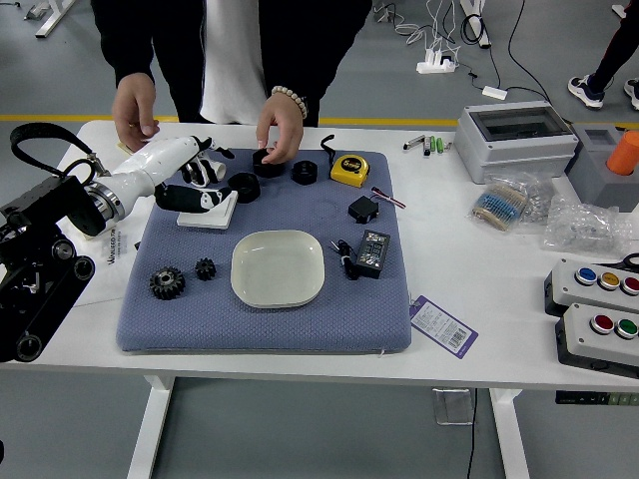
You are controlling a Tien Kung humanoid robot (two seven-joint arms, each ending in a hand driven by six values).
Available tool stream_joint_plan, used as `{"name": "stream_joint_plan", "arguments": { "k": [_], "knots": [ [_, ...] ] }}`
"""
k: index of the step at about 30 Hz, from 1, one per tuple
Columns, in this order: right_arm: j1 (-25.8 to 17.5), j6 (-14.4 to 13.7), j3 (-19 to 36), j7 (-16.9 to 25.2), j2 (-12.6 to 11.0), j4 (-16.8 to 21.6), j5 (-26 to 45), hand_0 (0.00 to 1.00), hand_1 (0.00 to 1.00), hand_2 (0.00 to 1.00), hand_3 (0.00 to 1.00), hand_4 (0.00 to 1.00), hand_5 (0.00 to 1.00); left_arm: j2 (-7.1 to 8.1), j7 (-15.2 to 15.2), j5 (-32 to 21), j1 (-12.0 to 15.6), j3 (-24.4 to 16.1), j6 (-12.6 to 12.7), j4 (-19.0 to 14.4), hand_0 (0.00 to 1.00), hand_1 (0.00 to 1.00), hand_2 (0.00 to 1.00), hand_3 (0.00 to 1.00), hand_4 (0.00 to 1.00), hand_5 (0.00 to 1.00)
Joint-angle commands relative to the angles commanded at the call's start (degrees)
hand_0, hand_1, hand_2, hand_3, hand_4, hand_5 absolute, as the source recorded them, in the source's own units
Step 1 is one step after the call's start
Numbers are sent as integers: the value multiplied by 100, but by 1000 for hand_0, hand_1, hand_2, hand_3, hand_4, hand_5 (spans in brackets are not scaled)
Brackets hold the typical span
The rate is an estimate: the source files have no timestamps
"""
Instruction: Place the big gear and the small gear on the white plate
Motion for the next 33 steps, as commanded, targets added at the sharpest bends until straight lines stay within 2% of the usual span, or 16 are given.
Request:
{"name": "stream_joint_plan", "arguments": {
  "k": [2,3,8,9,14,15,20,21,27,32,33],
  "knots": [
    [5,2,-9,1,-4,2,0,741,744,768,642,918,756,-6,12,28,-79,69,-29,73,331,339,406,752,371,234],
    [9,2,-12,1,-6,4,-2,741,744,769,642,919,756,-13,16,43,-129,110,-46,122,326,299,369,778,269,135],
    [49,6,20,4,-22,5,-6,741,744,769,642,919,756,-10,95,151,-343,274,-183,325,326,299,369,778,269,135],
    [59,5,25,4,-27,6,-9,741,744,769,641,918,756,-5,123,193,-383,301,-225,375,329,275,348,839,218,109],
    [72,2,29,6,-36,7,6,741,744,769,641,918,756,6,145,261,-500,412,-271,527,329,275,348,839,218,109],
    [76,1,26,3,-38,8,-1,741,744,769,641,918,755,5,145,275,-548,469,-276,591,304,178,236,865,105,2],
    [85,1,15,0,-44,10,3,741,744,769,641,918,755,-11,212,367,-736,694,-352,845,304,178,236,865,105,2],
    [87,1,13,-1,-46,11,2,741,744,768,642,918,756,-14,231,387,-778,745,-372,909,264,145,186,872,2,2],
    [103,0,11,1,-55,15,6,742,745,769,642,918,756,-32,345,444,-1069,1172,-494,1327,255,143,178,869,2,2],
    [112,-3,4,2,-61,17,12,742,745,769,642,918,756,-66,386,493,-1222,1403,-504,1532,255,143,178,869,2,2],
    [114,-3,0,1,-62,18,9,742,744,768,642,918,756,-79,399,516,-1259,1453,-507,1582,238,118,155,864,2,2]
  ]
}}
